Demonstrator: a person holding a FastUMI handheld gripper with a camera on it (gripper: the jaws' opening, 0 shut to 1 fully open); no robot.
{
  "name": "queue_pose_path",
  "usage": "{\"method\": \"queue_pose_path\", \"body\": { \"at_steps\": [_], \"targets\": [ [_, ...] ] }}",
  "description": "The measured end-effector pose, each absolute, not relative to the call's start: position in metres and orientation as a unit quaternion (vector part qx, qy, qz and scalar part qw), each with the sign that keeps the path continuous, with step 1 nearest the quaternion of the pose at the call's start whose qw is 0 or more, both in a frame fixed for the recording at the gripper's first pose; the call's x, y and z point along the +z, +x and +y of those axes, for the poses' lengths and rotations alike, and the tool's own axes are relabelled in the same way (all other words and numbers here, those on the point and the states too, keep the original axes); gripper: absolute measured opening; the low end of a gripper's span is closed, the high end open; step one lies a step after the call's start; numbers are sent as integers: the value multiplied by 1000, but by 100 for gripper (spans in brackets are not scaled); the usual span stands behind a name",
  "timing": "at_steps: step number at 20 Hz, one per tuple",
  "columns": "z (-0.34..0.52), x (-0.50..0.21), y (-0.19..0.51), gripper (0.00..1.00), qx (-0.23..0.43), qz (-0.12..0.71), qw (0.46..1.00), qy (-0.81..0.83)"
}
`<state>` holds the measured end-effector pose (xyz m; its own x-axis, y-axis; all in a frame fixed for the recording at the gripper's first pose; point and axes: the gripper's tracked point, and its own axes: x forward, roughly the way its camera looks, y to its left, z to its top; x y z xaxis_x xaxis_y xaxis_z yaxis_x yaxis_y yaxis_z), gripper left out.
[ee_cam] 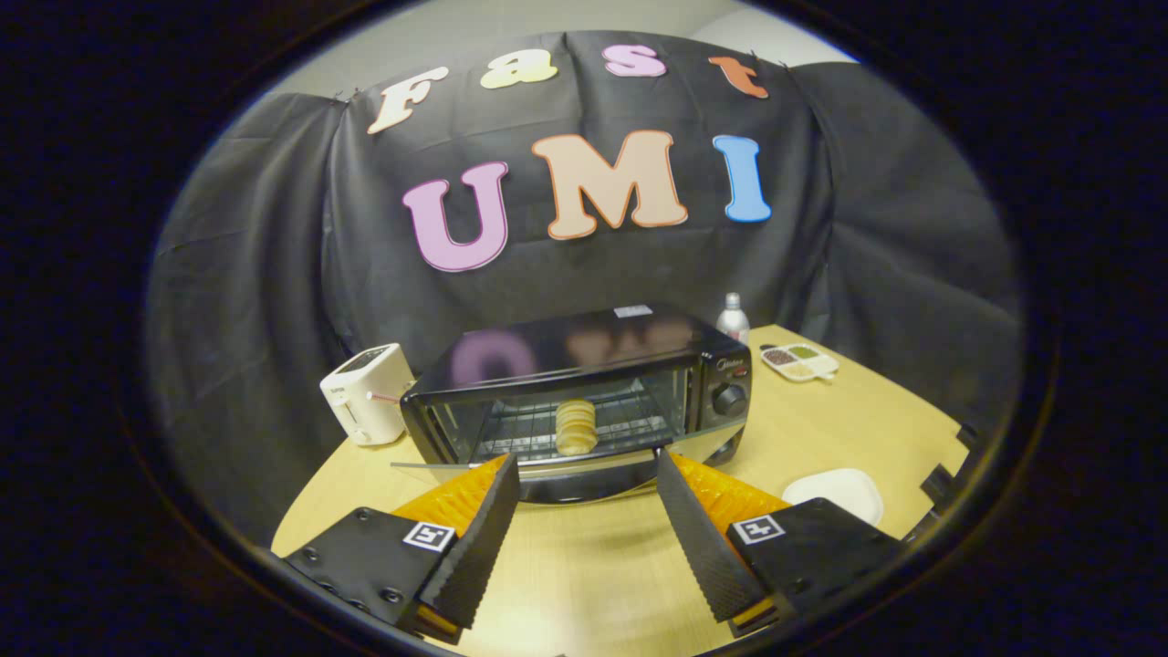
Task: Open the toaster oven, put the food inside, and close the toaster oven door.
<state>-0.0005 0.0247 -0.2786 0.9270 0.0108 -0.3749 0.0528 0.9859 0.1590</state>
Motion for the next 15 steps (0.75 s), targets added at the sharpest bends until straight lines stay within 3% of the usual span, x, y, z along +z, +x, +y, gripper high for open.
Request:
{"method": "queue_pose_path", "body": {
  "at_steps": [7,15],
  "targets": [
    [36,-269,33,97,22,162,979,122],
    [52,-311,71,97,43,171,983,45]
  ]
}}
